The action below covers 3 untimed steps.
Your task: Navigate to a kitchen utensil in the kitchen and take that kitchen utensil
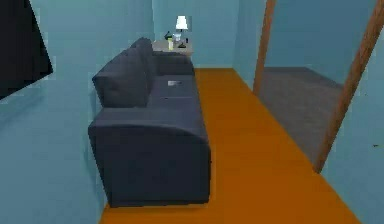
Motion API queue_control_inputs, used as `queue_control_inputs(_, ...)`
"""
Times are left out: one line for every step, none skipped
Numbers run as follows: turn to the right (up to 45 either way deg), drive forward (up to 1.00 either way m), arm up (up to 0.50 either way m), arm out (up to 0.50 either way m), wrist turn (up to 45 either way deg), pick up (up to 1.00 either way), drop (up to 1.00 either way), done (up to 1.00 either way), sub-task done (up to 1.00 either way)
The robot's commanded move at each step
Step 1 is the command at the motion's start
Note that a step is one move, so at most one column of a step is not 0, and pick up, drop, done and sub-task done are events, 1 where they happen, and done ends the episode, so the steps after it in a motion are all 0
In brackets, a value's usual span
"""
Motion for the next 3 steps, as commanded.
queue_control_inputs(30.0,0.00,0.00,0.00,0.0,0.00,0.00,0.00,0.00)
queue_control_inputs(0.0,1.00,0.00,0.00,0.0,0.00,0.00,0.00,0.00)
queue_control_inputs(0.0,0.90,0.00,0.00,0.0,0.00,0.00,0.00,0.00)
